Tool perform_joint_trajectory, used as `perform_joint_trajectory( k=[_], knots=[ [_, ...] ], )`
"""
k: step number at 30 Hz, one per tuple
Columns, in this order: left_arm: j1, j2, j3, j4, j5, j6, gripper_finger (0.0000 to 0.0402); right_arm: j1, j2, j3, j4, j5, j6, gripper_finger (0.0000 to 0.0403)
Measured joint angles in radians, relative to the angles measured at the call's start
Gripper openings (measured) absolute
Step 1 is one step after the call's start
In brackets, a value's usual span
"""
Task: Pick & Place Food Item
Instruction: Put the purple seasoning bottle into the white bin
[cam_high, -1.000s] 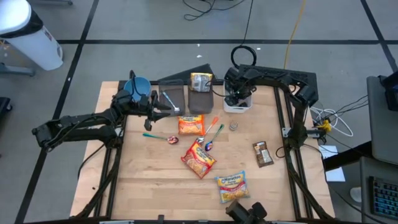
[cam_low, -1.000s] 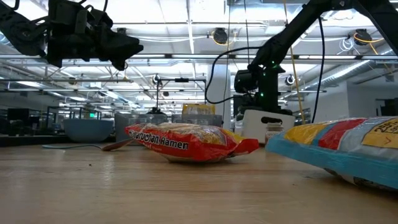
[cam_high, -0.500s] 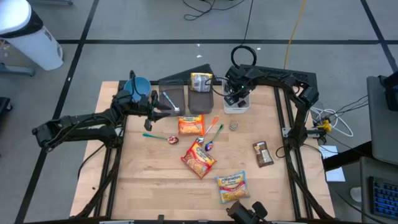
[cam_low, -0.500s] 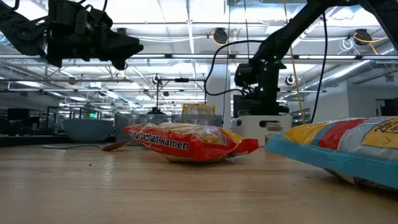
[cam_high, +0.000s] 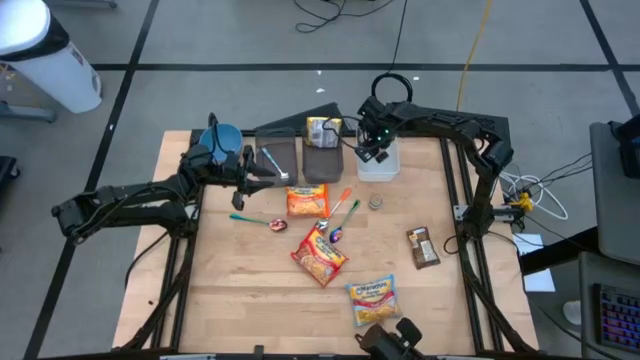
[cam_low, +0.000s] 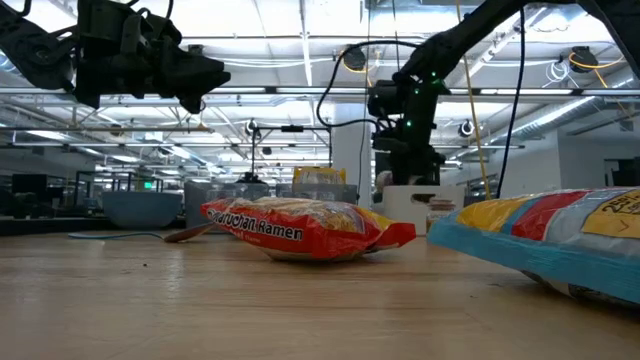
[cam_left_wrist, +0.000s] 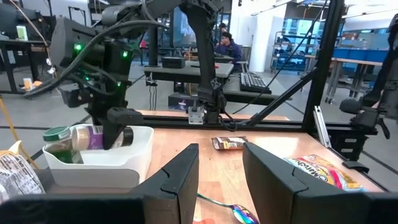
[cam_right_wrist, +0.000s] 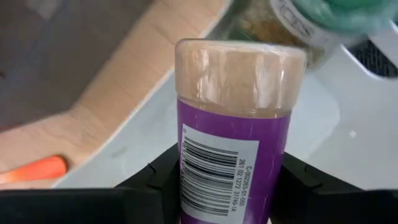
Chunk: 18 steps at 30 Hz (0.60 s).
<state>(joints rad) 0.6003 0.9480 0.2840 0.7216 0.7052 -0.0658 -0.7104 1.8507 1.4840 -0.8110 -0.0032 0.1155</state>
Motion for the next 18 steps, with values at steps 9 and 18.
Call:
perform_joint_trajectory(
  k=[9, 18],
  knots=[
    [0.0, 0.0, 0.011, -0.047, -0.082, -0.068, 0.0131, 0.046, -0.079, 0.002, -0.015, 0.013, -0.053, 0.0152],
    [0.0, 0.028, 0.184, -0.336, -0.183, -0.048, 0.0132, 0.162, -0.192, 0.002, 0.016, 0.122, -0.167, 0.015]
  ],
)
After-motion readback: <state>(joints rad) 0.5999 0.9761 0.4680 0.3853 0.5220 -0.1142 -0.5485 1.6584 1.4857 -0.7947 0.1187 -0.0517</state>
